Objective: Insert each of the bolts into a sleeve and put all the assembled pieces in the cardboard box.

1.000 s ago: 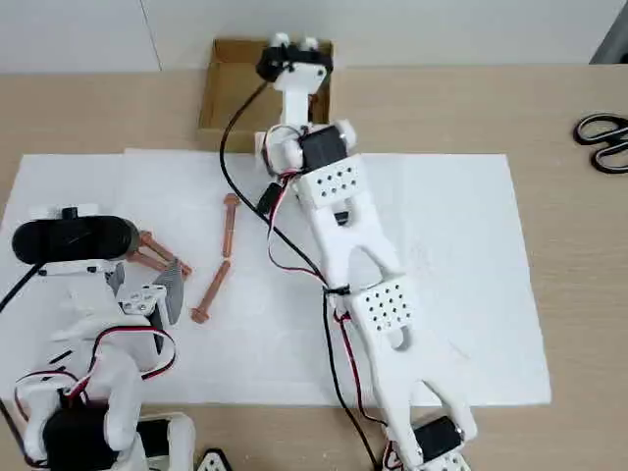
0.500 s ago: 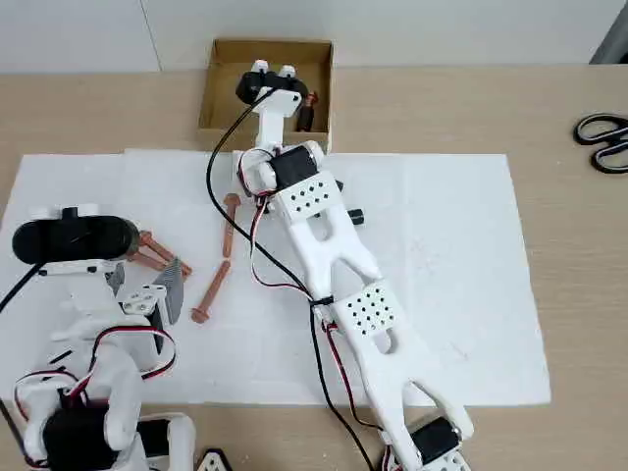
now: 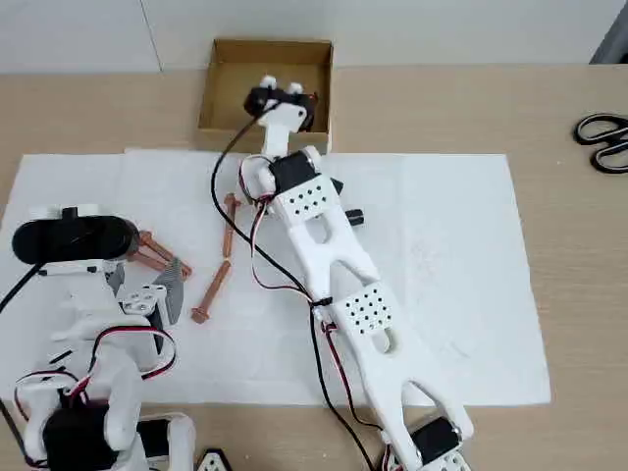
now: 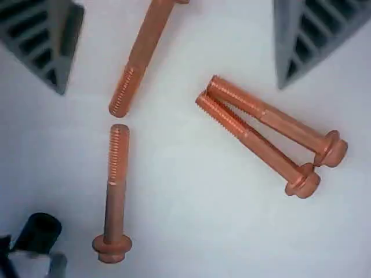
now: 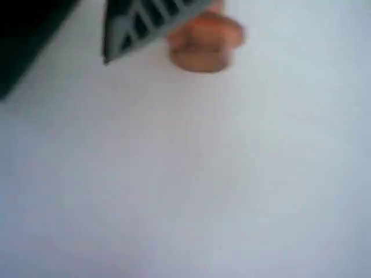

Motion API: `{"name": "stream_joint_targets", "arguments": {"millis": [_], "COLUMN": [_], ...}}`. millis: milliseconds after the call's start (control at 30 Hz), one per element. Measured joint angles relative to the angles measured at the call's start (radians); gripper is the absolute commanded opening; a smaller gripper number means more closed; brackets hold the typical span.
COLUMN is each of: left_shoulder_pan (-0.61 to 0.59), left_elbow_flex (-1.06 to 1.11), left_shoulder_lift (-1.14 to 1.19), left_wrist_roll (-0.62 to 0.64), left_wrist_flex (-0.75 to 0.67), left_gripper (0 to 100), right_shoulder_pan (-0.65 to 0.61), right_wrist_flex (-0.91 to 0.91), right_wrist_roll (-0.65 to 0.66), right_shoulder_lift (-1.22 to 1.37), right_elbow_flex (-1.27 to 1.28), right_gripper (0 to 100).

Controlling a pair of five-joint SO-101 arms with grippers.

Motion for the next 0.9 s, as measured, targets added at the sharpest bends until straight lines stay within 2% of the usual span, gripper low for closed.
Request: {"name": "stream_joint_targets", "arguments": {"millis": [200,333,400,700,900], "left_shoulder_pan": [0.0,0.0,0.0,0.0,0.0], "left_elbow_flex": [0.0,0.0,0.0,0.0,0.0], "left_shoulder_lift": [0.0,0.0,0.0,0.0,0.0], "left_wrist_roll": [0.0,0.0,0.0,0.0,0.0], "left_wrist_flex": [0.0,0.0,0.0,0.0,0.0], "left_gripper": [22,22,22,22,22], "right_shoulder_pan": [0.002,0.006,0.009,0.008,0.002], "right_wrist_flex": [0.0,0.0,0.003,0.008,0.121], "right_wrist_roll": [0.0,0.0,-0.002,0.0,0.069], "right_shoulder_lift": [0.018,0.018,0.02,0.014,-0.155], "right_elbow_flex": [-0.008,-0.008,-0.008,-0.008,-0.005], "right_gripper": [15.6,0.0,2.5,0.3,0.3]}}
